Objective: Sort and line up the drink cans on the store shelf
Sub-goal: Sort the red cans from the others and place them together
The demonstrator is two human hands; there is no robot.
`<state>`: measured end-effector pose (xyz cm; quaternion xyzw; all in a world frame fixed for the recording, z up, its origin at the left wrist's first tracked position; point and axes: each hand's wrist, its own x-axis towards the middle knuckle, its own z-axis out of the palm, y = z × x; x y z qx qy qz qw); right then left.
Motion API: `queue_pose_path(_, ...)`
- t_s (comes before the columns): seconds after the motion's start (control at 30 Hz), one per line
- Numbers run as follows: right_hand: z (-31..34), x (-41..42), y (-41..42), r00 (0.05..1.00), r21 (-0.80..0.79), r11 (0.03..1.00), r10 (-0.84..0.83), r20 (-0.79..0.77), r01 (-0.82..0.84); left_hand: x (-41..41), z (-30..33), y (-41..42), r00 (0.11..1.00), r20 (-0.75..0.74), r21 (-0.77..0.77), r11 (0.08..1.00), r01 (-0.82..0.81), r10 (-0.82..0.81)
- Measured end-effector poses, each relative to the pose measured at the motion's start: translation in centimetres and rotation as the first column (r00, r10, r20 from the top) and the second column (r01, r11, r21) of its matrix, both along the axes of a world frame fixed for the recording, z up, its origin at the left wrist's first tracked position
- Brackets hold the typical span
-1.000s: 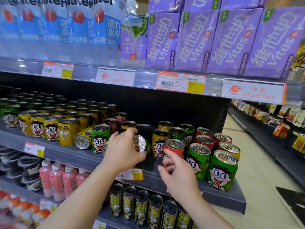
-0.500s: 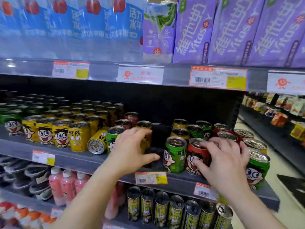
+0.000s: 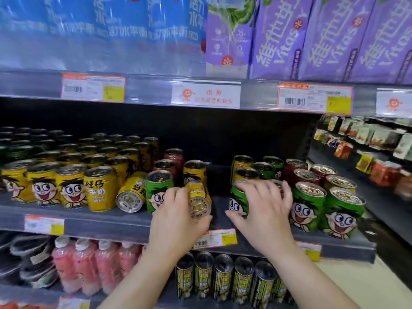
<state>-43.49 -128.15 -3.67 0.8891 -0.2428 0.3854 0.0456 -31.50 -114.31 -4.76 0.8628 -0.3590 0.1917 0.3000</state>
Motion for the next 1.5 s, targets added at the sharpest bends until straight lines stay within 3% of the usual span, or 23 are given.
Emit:
queue_pose_path(0.13, -0.1, -0.4, -0.8, 1.000, -0.018, 1.000, 0.017, 0.002, -0.017, -0.3, 2.4, -0.5, 0.993, -0.071, -0.129, 0.988, 0.086, -0.095)
queue_pose_path(0.2, -0.2, -0.4, -1.1, 0.999, -0.018, 0.999, 0.036, 0.005, -0.036, -0.1, 3.7, -1.1, 0.985, -0.076, -0.098, 0.984, 0.146, -0.153)
queue_pose_path(0.3, -0.3, -0.3, -1.3, 0.998, -0.008, 0.998, 0.063, 0.016, -0.062, 0.6, 4.0, -2.2, 0.943, -0.208, -0.074, 0.965, 0.251, -0.261)
queue_pose_path(0.5, -0.7, -0.2, -1.6, 0.997, -0.028, 0.997, 0.074, 0.025, -0.073, 1.2, 2.5, -2.5, 0.888, -0.355, -0.154, 0.955, 0.255, -0.294)
queue_pose_path(0.67, -0.6, -0.1, -1.5, 0.996, -0.027, 0.997, 0.072, 0.056, -0.070, 0.7, 2.9, -0.9, 0.912, -0.284, -0.174, 0.951, 0.255, -0.296)
queue_pose_path(0.8, -0.4, 0.8, -0.3, 0.991, -0.057, 0.994, 0.100, 0.091, -0.095, 3.5, 3.8, 2.8, 0.993, 0.116, -0.200, 0.980, 0.014, 0.009)
queue_pose_path(0.93, -0.7, 2.1, 0.8, 0.992, -0.025, 0.995, 0.102, 0.072, -0.101, 6.9, 3.2, 4.7, 0.957, 0.128, 0.058, 0.961, -0.271, 0.262)
queue_pose_path(1.13, -1.5, 3.0, 1.1, 0.989, 0.008, 0.996, 0.083, 0.120, -0.085, 7.4, 1.6, 4.1, 0.981, 0.091, 0.018, 0.985, -0.173, 0.171)
queue_pose_path(1.3, -1.6, 3.1, 1.5, 0.991, 0.002, 0.999, 0.047, 0.125, -0.047, 5.3, 2.1, 2.5, 0.999, 0.043, 0.026, 0.999, 0.022, -0.023)
queue_pose_path(1.43, -1.5, 3.1, 1.8, 0.994, 0.026, 1.000, 0.000, 0.105, -0.003, 5.8, 2.4, 2.9, 0.985, -0.080, -0.044, 0.988, 0.150, -0.154)
queue_pose_path(1.5, -1.4, 3.2, 2.6, 0.993, 0.041, 0.999, -0.028, 0.112, 0.023, 7.3, 2.4, 4.4, 0.993, 0.075, -0.031, 0.995, 0.090, -0.088)
